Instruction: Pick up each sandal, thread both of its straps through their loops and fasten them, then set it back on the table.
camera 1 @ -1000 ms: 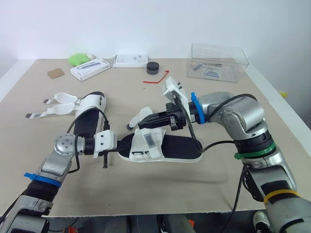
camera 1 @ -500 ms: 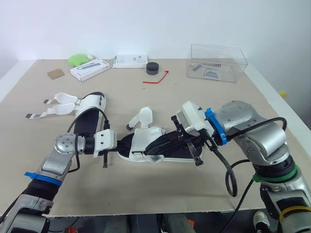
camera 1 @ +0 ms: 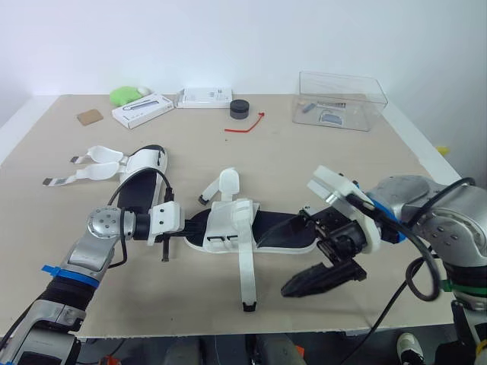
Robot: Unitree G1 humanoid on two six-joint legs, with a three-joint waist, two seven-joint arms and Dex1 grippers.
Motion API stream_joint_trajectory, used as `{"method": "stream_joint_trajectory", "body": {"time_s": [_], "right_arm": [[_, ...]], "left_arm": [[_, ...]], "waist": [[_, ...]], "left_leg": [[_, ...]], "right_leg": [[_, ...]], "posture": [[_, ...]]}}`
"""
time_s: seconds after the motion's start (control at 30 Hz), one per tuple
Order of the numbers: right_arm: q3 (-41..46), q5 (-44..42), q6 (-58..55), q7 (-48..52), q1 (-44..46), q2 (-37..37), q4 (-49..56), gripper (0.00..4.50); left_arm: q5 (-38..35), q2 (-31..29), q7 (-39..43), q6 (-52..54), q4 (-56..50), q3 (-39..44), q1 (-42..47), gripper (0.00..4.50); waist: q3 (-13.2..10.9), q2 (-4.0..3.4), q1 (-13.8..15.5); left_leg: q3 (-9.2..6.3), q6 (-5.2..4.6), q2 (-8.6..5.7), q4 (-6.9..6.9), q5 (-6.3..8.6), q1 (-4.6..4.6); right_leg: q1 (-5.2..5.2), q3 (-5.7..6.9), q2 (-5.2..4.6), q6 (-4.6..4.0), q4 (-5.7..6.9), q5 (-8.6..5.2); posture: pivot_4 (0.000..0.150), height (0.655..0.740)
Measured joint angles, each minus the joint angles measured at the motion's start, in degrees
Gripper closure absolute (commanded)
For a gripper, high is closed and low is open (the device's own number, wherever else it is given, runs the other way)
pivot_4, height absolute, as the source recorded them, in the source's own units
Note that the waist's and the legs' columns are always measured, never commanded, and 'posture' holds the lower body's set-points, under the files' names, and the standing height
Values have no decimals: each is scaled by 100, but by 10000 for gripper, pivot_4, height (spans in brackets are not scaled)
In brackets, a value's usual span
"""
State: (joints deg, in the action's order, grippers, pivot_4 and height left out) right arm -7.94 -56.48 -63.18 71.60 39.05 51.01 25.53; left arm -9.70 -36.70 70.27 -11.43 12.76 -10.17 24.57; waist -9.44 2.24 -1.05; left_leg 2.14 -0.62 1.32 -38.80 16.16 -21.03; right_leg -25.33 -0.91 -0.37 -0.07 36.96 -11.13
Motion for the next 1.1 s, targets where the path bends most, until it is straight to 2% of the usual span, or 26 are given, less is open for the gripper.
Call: {"method": "stream_joint_trajectory", "body": {"time_s": [0.1,0.13,0.2,0.3,0.67,0.8,0.83,0.9,0.97,1.07,1.1], "right_arm": [[-147,204,-535,-594,-272,8,-368,735],[-220,204,-1120,-1162,-596,-117,-398,735],[-334,171,-1358,-1380,-743,-225,-391,735],[-263,92,-1939,-2192,-1016,-852,-250,735],[426,-186,-2839,-3569,-1387,-1886,113,735],[544,-405,-2924,-3895,-1549,-1922,201,735],[608,-491,-2931,-4000,-1599,-1923,213,6257],[626,-578,-2935,-4108,-1625,-1929,215,12381],[689,-696,-2938,-4334,-1688,-2022,218,21049],[776,-864,-2942,-4677,-1818,-2144,214,29959],[799,-916,-2942,-4756,-1831,-2146,210,35514]], "left_arm": [[5,1,-3,1,-1,2,-2,45000],[-33,14,0,43,-30,6,-20,45000],[-51,24,-7,67,-42,7,-27,45000],[-69,42,-88,222,-179,56,-128,45000],[-267,149,-238,820,-638,168,-391,45000],[-277,170,-228,908,-668,162,-393,45000],[-277,169,-218,910,-667,162,-389,45000],[-276,171,-201,909,-660,159,-372,45000],[-273,175,-171,908,-649,157,-354,45000],[-270,195,-101,904,-586,133,-291,45000],[-270,200,-93,903,-570,122,-275,45000]], "waist": [[2,2,-4],[4,2,-4],[4,1,-1],[6,5,-4],[6,5,-3],[6,5,-4],[6,5,-5],[6,5,-6],[6,5,-5],[6,5,-5],[6,5,-5]], "left_leg": [[0,0,1,0,-1,-1],[-4,1,4,1,0,-6],[-8,1,3,1,0,-9],[-8,1,-1,1,0,-13],[-17,-1,-6,-1,6,-23],[-16,0,-13,-1,6,-23],[-16,-1,-13,-1,7,-24],[-17,-1,-13,-1,7,-23],[-20,-1,-13,-1,7,-24],[-21,-1,-14,-1,7,-26],[-20,-1,-15,-1,7,-26]], "right_leg": [[-1,-1,-1,-1,1,0],[-1,1,-2,-4,2,-5],[-4,5,0,-3,1,-7],[-3,2,0,4,1,-7],[-4,8,-4,19,-9,-14],[-2,7,-11,23,-13,-14],[-2,7,-10,24,-14,-14],[-2,8,-10,24,-14,-14],[-2,10,-8,24,-14,-14],[-1,10,-10,24,-14,-14],[-1,10,-11,25,-14,-14]], "posture": [[1500,7400],[1500,7400],[1500,7400],[1500,7400],[1500,7400],[1500,7400],[1500,7400],[1500,7400],[1500,7400],[1500,7400],[1500,7400]]}}
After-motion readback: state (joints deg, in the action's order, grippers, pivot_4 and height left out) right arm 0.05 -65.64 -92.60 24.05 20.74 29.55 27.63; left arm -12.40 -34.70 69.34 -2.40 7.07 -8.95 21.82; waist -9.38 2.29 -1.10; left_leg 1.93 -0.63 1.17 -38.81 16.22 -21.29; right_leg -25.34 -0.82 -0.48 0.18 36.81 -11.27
